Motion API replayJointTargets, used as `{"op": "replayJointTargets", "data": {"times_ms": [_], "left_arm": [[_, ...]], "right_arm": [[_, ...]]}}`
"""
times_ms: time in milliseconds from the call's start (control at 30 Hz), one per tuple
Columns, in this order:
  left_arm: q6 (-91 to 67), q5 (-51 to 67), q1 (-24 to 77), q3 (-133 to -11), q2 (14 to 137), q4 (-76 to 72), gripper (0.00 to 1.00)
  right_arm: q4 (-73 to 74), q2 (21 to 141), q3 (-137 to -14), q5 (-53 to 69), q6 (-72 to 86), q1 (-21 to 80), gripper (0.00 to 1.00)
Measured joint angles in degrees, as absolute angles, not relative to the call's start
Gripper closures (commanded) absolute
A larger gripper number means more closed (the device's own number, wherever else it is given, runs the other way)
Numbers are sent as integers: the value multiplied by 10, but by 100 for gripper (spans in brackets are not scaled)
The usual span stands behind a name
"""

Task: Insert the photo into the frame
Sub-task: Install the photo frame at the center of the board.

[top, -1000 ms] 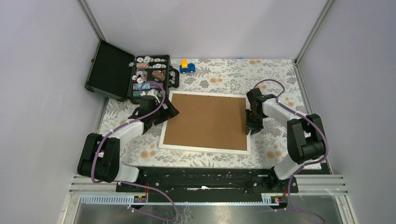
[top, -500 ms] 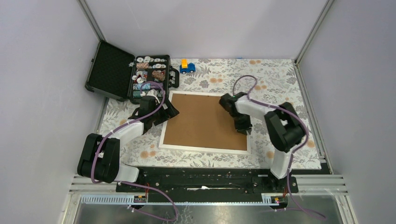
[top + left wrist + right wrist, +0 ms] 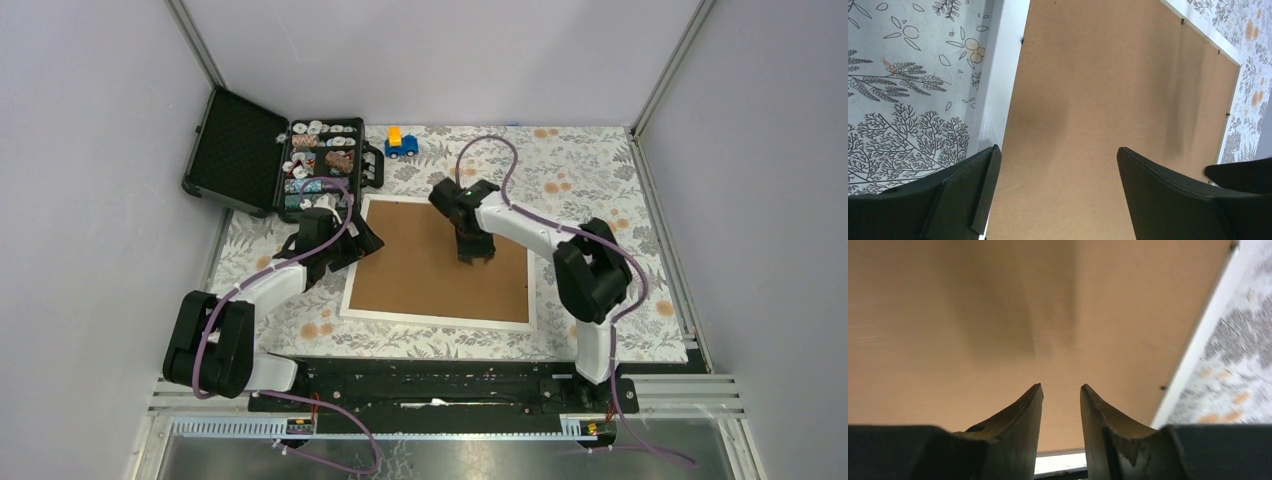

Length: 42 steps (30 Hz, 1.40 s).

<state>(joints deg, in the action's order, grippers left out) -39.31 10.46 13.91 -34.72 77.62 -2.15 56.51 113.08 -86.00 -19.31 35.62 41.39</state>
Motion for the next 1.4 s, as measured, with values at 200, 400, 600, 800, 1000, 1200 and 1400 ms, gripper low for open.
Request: {"op": "replayJointTargets", "data": {"times_ms": [200, 400, 600, 800, 1000, 1200, 1400], "left_arm": [[-393, 105, 139, -347, 773, -13, 5], [-389, 107, 139, -350, 774, -8, 5], [-385, 108, 139, -355, 775, 1, 5], [-384, 109, 139, -356, 777, 1, 5], [-383, 110, 139, -356, 777, 1, 5], [-383, 110, 139, -356, 777, 1, 5], [-383, 110, 139, -356, 777, 1, 5]], "right_arm": [[497, 1024, -894, -121, 310, 345, 57], [424, 1002, -827, -56, 245, 136, 60], [394, 1050, -764, 22, 204, 49, 69], [357, 1080, -753, 64, 184, 49, 69], [335, 1088, -749, 75, 179, 48, 70], [322, 1093, -750, 95, 179, 47, 70], [299, 1086, -732, 109, 180, 43, 70]]}}
